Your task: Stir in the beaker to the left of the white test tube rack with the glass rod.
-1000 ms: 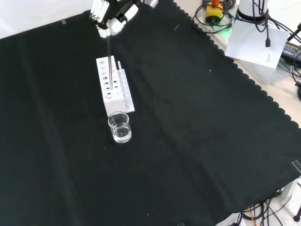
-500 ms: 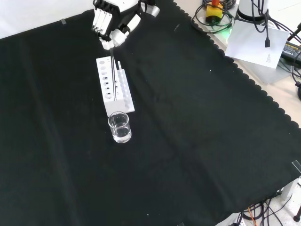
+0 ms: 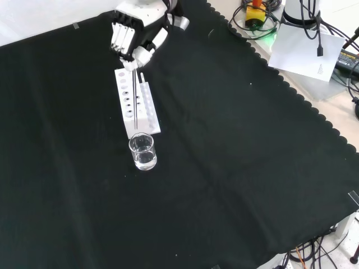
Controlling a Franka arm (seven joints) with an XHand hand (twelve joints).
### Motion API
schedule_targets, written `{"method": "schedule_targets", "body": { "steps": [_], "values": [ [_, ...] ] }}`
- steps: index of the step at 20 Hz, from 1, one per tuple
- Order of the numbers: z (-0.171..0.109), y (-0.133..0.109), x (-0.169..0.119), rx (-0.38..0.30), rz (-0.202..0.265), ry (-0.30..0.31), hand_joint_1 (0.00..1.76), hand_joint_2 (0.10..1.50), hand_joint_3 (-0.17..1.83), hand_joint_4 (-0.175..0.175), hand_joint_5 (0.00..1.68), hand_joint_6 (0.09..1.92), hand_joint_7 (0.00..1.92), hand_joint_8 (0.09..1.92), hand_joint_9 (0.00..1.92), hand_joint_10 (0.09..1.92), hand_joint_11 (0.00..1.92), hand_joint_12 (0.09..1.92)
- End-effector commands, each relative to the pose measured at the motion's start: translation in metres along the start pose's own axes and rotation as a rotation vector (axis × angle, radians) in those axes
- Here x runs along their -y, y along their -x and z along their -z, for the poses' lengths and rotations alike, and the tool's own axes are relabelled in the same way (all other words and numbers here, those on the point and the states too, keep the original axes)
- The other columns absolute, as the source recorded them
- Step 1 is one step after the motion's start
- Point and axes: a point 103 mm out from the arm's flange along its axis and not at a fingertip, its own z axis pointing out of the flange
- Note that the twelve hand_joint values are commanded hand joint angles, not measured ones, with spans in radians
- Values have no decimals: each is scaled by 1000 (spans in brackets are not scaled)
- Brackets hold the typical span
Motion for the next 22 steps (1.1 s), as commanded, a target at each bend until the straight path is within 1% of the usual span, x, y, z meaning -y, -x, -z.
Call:
{"method": "schedule_targets", "body": {
  "steps": [1, 4, 8, 12, 22],
  "values": [
    [-17, -17, -19, 18, 42, -23, 1358, 1225, 0, -175, 716, 931, 721, 1420, 814, 1632, 1498, 947],
    [-22, -19, -21, 15, 52, -29, 1358, 1225, 0, -175, 716, 931, 720, 1420, 814, 1632, 1498, 948],
    [-29, -13, -14, 3, 58, -36, 1358, 1225, 0, -175, 716, 931, 720, 1420, 814, 1632, 1498, 949],
    [-41, -9, -14, -5, 58, -48, 1358, 1225, 0, -175, 716, 931, 720, 1421, 814, 1632, 1498, 950],
    [-80, -10, -17, -6, 64, -89, 1358, 1225, 0, -175, 717, 930, 719, 1422, 814, 1633, 1498, 953]
  ]
}}
